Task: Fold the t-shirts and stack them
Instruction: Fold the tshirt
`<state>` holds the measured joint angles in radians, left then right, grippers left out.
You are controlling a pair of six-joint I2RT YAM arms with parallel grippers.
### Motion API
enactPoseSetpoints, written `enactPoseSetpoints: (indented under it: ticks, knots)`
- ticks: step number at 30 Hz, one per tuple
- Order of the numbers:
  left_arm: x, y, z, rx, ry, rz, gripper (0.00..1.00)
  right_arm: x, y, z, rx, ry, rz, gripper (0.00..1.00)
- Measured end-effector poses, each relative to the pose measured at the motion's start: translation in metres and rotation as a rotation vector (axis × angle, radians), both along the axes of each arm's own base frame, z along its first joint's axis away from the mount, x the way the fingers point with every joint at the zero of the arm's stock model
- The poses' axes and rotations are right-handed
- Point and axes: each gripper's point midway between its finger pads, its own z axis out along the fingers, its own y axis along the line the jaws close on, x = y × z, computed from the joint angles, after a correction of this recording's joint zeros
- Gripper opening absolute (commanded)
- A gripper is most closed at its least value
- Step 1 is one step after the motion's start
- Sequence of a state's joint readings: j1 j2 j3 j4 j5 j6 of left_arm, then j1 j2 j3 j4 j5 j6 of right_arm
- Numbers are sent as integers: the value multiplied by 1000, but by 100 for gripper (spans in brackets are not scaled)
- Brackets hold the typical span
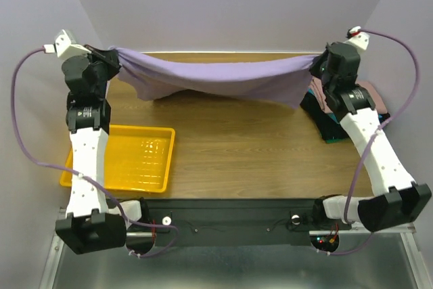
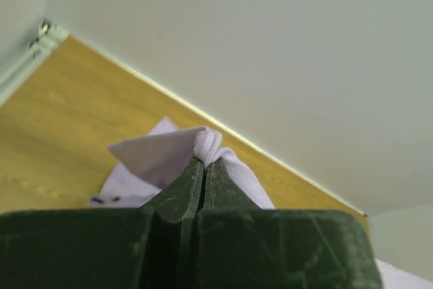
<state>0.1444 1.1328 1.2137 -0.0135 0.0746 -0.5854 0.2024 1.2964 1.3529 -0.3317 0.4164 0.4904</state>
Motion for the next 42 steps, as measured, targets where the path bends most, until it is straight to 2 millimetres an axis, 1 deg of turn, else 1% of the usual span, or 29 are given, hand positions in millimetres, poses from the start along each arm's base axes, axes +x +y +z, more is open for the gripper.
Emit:
enactPoseSetpoints:
  ticks: [2,3,4,6,7,8,9,11,14,15,17,19,20,21,22,23,24,25,26,27,28,29,31,33,35,38,39,41,42]
  knots:
    - [-12,-1,34,19,-67,3,0,-10,-5,25,-14,-52,-7,0]
    - [-20,-1,51,27,-98,8,0,-17,-8,45,-19,-94,-14,0]
    - [-27,-1,65,35,-124,12,0,-23,-11,59,-22,-126,-19,1]
    - [-41,-2,91,51,-174,18,0,-34,-16,81,-29,-172,-30,0]
    - [-44,-2,98,56,-190,20,0,-41,-19,94,-32,-200,-36,1]
    - [-51,-3,111,62,-218,21,0,-48,-22,106,-36,-227,-41,0]
    - [-56,-4,120,69,-238,20,0,-52,-23,113,-38,-242,-44,0]
    - [-60,-6,131,75,-257,13,0,-60,-26,128,-45,-272,-50,0]
    - [-55,-8,141,80,-269,-4,0,-58,-28,140,-59,-290,-56,0]
    - [-51,-8,142,82,-266,-8,0,-54,-27,140,-65,-285,-57,1]
    - [-34,-7,140,81,-245,-19,0,-42,-26,137,-79,-263,-61,0]
    - [-12,-7,144,84,-241,-37,0,-20,-22,128,-100,-226,-60,0]
    - [2,-7,143,86,-237,-48,0,-8,-21,123,-115,-202,-60,0]
    - [21,-8,137,86,-220,-70,0,9,-18,117,-130,-180,-60,0]
    - [40,-9,134,87,-210,-92,0,21,-16,112,-140,-165,-60,0]
    - [52,-10,132,87,-205,-105,0,39,-13,106,-157,-143,-57,1]
    - [81,-10,126,88,-187,-136,0,50,-11,100,-164,-127,-56,1]
    - [103,-10,124,91,-186,-155,0,67,-10,95,-175,-116,-54,0]
    - [118,-10,120,91,-182,-165,0,87,-7,88,-185,-103,-52,0]
    - [140,-10,114,90,-168,-182,0,101,-7,82,-193,-86,-55,0]
    - [162,-8,111,90,-171,-196,0,120,-7,80,-198,-88,-56,0]
    - [180,-9,109,87,-179,-213,0,139,-7,78,-201,-93,-55,1]
    - [201,-9,99,70,-176,-238,0,161,-11,80,-203,-110,-57,0]
    - [209,-11,101,48,-200,-264,0,176,-14,92,-200,-154,-56,0]
    - [208,-11,104,24,-210,-276,0,180,-19,107,-196,-197,-53,0]
    - [194,-3,130,17,-285,-271,0,172,-23,133,-193,-258,-32,0]
    - [185,0,144,24,-319,-268,0,169,-23,138,-195,-271,-27,0]
    - [171,3,160,38,-364,-274,0,162,-22,144,-205,-288,-13,0]
    - [166,2,163,47,-379,-285,0,159,-20,143,-209,-285,-1,0]
